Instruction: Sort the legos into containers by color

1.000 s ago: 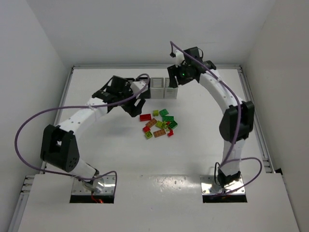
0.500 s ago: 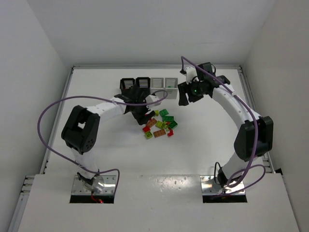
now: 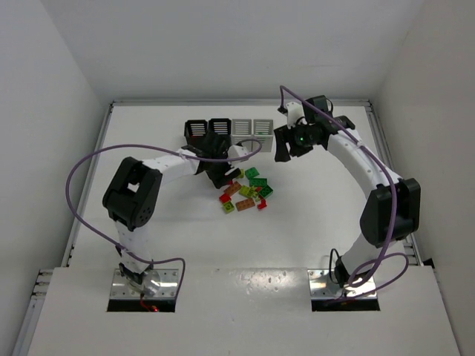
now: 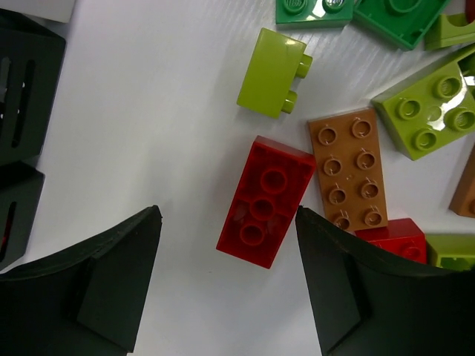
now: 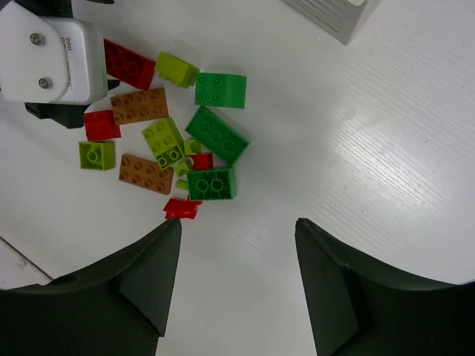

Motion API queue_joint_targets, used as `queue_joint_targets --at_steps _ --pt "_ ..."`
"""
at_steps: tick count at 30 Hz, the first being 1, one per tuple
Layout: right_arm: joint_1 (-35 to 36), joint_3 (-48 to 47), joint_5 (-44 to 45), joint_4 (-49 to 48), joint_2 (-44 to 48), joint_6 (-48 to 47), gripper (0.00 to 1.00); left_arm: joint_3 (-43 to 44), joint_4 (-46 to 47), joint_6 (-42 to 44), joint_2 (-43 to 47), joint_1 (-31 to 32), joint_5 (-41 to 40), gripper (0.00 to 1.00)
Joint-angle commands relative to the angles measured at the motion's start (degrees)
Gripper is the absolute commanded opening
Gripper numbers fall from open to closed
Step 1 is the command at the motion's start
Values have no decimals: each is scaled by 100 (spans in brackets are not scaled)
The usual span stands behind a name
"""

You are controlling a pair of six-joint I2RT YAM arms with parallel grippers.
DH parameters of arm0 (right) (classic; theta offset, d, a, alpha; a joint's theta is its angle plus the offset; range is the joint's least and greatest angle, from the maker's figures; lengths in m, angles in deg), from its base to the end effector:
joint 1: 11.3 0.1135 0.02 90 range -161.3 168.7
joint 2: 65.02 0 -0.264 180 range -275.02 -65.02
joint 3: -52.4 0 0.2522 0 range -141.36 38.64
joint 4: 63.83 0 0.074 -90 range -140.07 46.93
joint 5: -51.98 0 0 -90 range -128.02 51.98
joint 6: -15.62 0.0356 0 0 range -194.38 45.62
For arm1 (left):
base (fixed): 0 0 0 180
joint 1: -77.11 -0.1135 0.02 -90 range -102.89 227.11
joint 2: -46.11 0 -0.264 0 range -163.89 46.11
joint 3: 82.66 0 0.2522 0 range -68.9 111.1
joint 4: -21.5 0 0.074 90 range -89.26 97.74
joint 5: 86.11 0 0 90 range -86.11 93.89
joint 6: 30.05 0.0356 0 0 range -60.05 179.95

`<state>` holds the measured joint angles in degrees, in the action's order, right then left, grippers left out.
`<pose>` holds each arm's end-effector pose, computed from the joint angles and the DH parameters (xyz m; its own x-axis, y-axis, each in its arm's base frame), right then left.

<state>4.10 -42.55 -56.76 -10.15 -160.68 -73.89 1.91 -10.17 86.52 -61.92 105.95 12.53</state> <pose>0.3449 0.1069 0.2855 -0.7875 -0.2085 -0.5800 -0.4251 0.8651 0.2662 0.3439 -0.1955 0.1745 -0.3958 0.7228 -0.5665 0.8153 0.5605 0.1455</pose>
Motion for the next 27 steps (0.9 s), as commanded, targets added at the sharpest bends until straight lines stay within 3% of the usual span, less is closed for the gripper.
queue_joint_targets --at_steps 1,5,9,13,16,17,18,27 --pt "-37 -2 -147 -116 118 56 64 135 218 77 -87 43 -65 79" --pt "-37 -2 -147 -116 117 56 64 135 218 129 -140 43 -12 79" --pt "-37 -2 -147 -116 117 56 64 135 218 129 -192 43 111 71" --pt "-37 -2 -147 -116 65 56 64 83 218 129 -245 43 278 54" --pt "-37 190 -95 -168 65 56 61 21 166 129 -245 43 278 37" --pt "-37 252 -95 -169 65 56 61 21 96 129 -193 43 278 26" --pt "-37 331 -95 -239 126 56 60 21 43 129 -192 43 209 24" --pt "-90 1887 -94 -784 495 -198 56 99 -449 -810 1511 -291 753 21"
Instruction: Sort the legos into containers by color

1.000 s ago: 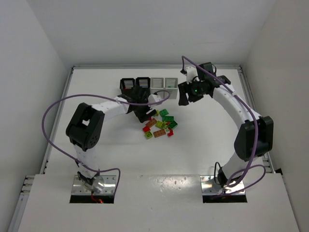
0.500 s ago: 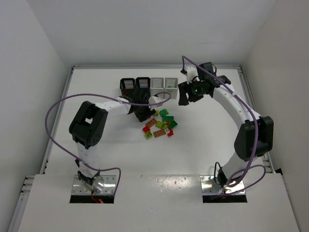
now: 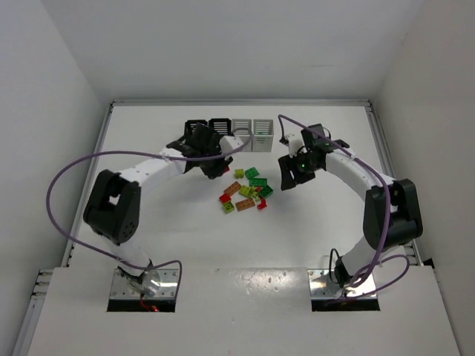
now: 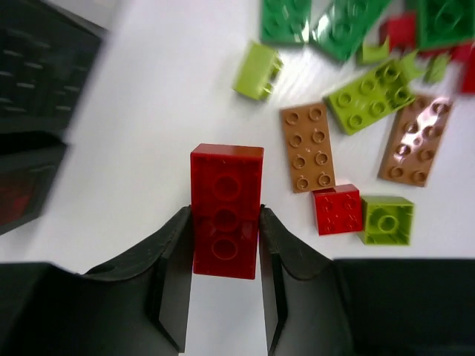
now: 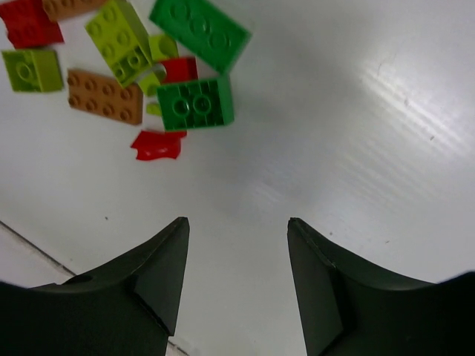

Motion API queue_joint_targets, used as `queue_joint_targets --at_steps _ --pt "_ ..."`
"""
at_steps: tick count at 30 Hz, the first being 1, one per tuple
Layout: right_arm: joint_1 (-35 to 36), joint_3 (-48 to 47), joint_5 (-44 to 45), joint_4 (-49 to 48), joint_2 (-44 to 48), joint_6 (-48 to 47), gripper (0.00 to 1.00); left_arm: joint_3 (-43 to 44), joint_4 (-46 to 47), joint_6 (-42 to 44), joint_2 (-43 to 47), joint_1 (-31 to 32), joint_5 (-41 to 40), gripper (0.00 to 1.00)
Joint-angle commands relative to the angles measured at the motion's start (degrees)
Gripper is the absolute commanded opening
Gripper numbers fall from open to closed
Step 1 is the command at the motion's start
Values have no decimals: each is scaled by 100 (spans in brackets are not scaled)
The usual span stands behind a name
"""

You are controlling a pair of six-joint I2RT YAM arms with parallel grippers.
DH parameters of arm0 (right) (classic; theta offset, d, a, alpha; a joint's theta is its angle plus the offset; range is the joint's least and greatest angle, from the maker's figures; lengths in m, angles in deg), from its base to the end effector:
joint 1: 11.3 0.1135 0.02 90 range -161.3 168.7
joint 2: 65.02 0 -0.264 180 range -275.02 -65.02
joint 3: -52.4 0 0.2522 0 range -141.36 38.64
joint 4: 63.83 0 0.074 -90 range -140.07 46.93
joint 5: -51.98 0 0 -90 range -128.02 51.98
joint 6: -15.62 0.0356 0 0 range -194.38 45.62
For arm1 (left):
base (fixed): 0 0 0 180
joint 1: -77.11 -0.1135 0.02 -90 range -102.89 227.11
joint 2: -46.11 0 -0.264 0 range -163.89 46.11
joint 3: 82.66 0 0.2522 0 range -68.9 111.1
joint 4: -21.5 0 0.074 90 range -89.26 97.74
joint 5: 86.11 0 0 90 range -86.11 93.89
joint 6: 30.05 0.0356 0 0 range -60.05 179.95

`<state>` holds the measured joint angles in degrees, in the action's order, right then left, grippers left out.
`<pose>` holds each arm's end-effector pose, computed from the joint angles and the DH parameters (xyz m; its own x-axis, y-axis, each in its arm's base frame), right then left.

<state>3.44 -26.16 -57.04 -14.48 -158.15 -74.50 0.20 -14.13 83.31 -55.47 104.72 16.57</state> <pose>0.3122 0.0941 0.2170 -0.8678 -0.2304 -0.4402 -0.3809 0.8774 0.2918 0.3289 -0.1808 0.2028 -0.4368 0.6650 -0.6058 0.8047 0.5899 0.0673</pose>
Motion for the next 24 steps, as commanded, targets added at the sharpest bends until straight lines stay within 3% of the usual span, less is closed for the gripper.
queue_joint_targets --at_steps 1,4,8,11,24 --pt "-24 387 -66 -351 242 -137 56 427 -54 -620 1007 -308 348 21" --pt "-24 512 -189 -465 295 -137 56 813 33 -1190 1403 -572 16 21" --pt "37 512 -136 -466 224 -137 56 1281 392 -1483 1291 -801 -1353 21" --pt "37 512 -136 -466 172 -137 56 1500 526 -1623 1053 -1047 -1664 21" --pt "37 512 -22 -466 57 -190 56 2046 666 -2256 -273 -1725 -830 25"
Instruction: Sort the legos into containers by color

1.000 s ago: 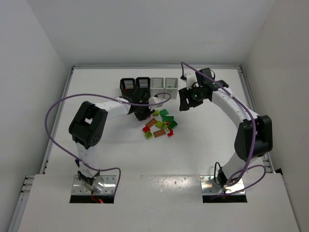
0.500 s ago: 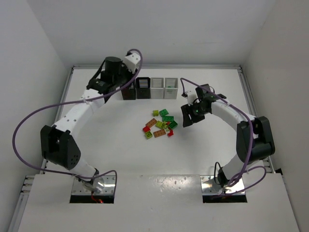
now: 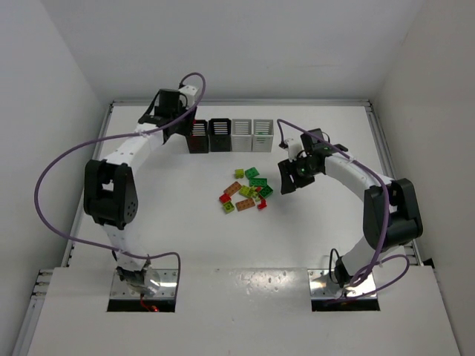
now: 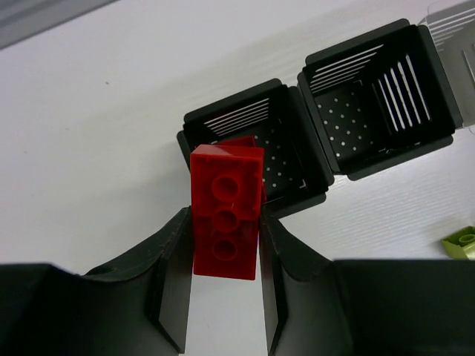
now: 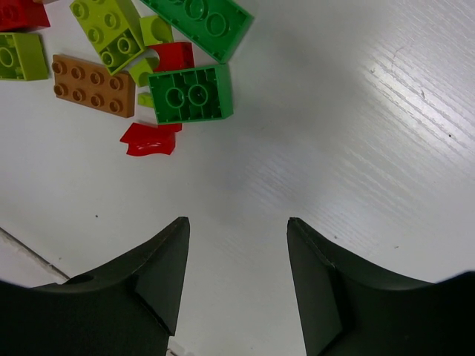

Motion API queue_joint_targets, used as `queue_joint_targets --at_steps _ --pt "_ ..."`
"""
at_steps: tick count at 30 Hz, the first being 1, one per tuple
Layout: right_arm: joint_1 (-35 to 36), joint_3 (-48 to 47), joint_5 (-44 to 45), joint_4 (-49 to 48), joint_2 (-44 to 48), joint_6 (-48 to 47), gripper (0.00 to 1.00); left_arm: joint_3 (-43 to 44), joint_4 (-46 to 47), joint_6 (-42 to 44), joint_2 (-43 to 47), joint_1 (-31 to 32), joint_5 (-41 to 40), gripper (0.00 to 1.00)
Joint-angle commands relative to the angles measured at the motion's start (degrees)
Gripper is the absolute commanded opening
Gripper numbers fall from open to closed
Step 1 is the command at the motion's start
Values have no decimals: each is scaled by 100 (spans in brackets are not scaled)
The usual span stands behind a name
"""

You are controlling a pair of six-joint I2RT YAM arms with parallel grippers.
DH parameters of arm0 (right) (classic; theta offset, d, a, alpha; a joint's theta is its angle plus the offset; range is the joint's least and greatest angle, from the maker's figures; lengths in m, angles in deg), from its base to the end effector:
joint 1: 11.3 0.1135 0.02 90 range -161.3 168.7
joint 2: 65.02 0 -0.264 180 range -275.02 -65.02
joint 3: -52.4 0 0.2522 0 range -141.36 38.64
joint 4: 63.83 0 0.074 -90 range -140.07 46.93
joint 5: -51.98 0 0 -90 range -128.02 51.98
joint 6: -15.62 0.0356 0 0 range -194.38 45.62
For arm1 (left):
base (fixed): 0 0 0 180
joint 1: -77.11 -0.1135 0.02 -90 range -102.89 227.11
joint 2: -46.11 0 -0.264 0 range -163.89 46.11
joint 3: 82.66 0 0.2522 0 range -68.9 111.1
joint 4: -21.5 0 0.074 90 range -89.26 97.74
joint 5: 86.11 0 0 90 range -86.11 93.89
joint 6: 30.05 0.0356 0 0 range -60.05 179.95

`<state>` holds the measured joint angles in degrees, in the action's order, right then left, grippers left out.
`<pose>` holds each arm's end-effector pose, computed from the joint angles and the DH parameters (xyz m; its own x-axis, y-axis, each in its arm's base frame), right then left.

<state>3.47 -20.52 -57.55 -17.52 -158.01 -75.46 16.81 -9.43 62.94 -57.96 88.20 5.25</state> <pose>0.3003 0.0915 0.1921 -0.8788 -0.2501 -0.4064 -0.3864 0.8726 0.2987 0.4167 -0.0825 0.2857 -0.5585 0.1626 -0.8134 0.2407 0.9702 0.0287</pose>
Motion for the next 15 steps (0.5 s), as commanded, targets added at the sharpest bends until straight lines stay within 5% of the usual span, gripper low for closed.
queue_joint_targets --at_steps 1,9,15 --pt "35 -52 28 -162 44 -94 56 446 196 -219 -25 -72 355 25" --pt "35 -52 28 -162 -70 -94 56 683 196 -219 -456 -125 479 27" --pt "35 -52 -95 -109 -70 -217 58 745 196 -219 -719 -73 479 55"
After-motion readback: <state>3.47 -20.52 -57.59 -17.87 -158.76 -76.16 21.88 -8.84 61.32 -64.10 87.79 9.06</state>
